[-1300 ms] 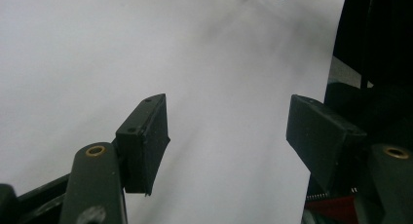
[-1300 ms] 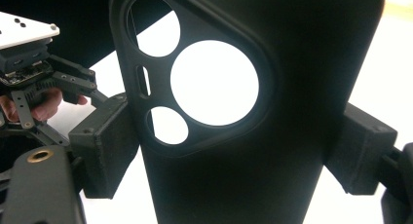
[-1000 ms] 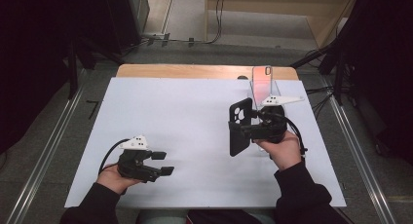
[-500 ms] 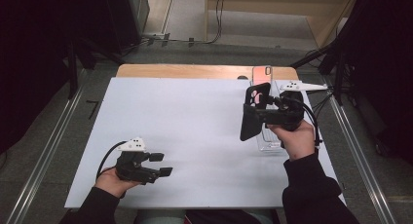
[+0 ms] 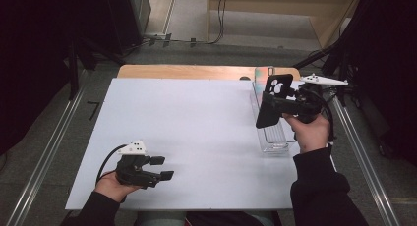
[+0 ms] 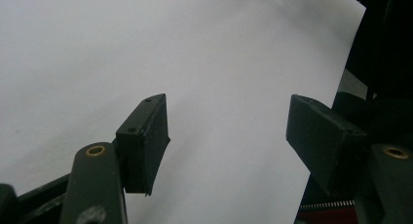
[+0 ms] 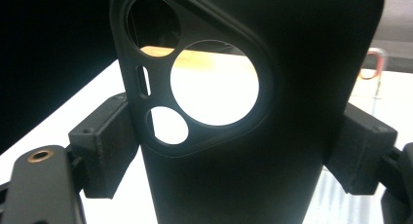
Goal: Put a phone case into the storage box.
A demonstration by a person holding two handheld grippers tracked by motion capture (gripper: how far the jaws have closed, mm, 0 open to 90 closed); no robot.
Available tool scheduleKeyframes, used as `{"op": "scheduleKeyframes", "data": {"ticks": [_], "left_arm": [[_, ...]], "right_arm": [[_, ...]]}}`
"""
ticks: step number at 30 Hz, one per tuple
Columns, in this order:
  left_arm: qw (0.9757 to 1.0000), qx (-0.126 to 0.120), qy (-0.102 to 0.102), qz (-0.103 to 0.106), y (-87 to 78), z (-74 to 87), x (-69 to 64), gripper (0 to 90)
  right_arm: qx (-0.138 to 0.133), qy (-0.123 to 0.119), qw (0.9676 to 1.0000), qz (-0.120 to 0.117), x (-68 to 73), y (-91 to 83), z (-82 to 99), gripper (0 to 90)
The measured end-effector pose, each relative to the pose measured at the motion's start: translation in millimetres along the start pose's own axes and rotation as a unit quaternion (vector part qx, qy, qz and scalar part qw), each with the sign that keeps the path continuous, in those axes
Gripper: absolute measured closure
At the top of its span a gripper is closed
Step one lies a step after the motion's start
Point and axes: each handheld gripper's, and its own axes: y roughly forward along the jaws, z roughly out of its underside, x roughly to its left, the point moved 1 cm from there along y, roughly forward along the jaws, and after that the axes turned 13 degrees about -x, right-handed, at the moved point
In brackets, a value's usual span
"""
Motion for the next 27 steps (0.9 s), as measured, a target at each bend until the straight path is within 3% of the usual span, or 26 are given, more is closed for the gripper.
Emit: {"op": "scheduleKeyframes", "data": {"ticks": [9, 14, 16, 23, 27], "left_arm": [[1.0, 0.001, 0.0, 0.003, 0.1, 0.1, -0.3, 31.7], [1.0, -0.007, -0.002, 0.003, -0.9, -0.5, 0.1, 31.8], [0.9999, -0.011, -0.002, 0.003, -1.8, -1.2, -0.1, 31.8], [0.9999, -0.011, -0.002, -0.004, -2.8, -0.1, 1.4, 31.8], [0.9998, -0.02, -0.005, -0.008, -3.9, -1.6, 1.8, 31.8]], "right_arm": [[-0.008, -0.006, 0.9994, 0.034, -20.8, 12.4, -10.0, 14.4], [-0.004, 0.013, 0.999, 0.043, -37.4, 25.1, -9.9, 14.3], [0.0, 0.007, 0.9986, 0.053, -42.2, 30.2, -9.7, 14.4], [0.0, -0.004, 0.997, 0.077, -58.0, 50.7, -3.2, 14.2], [0.011, 0.009, 0.9948, 0.101, -74.7, 63.8, 4.6, 14.2]]}}
